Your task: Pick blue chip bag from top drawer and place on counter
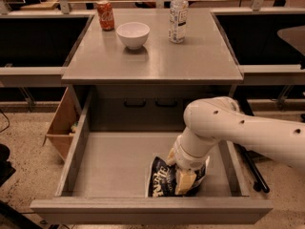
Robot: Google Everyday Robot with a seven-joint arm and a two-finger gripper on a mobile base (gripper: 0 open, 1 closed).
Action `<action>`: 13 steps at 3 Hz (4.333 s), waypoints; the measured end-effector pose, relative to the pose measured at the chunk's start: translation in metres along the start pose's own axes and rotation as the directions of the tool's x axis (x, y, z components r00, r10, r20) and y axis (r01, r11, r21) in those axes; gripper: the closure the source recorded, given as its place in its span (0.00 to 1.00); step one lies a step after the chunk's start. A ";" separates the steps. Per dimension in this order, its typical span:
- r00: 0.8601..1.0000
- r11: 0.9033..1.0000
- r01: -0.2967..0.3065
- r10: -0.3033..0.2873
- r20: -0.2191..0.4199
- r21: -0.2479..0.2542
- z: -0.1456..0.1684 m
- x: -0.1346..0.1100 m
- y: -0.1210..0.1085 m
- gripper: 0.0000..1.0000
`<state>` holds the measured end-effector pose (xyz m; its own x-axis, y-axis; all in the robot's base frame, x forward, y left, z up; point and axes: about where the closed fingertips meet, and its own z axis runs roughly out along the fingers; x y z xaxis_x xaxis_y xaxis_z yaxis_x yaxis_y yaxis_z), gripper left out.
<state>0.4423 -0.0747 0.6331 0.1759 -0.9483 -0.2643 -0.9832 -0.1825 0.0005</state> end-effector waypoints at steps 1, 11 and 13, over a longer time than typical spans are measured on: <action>1.000 1.000 0.000 0.000 -0.001 -0.003 0.001 0.000 0.001 0.64; 0.968 0.949 0.164 -0.101 -0.231 0.269 -0.320 0.054 -0.214 1.00; 0.979 0.894 0.179 -0.121 -0.164 0.411 -0.317 0.053 -0.269 1.00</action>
Offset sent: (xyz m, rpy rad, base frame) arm 0.0144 0.0115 0.0118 0.0641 -0.0280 0.0257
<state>0.7319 -0.1581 0.9243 0.2990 -0.9489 -0.1007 -0.8674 -0.2263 -0.4431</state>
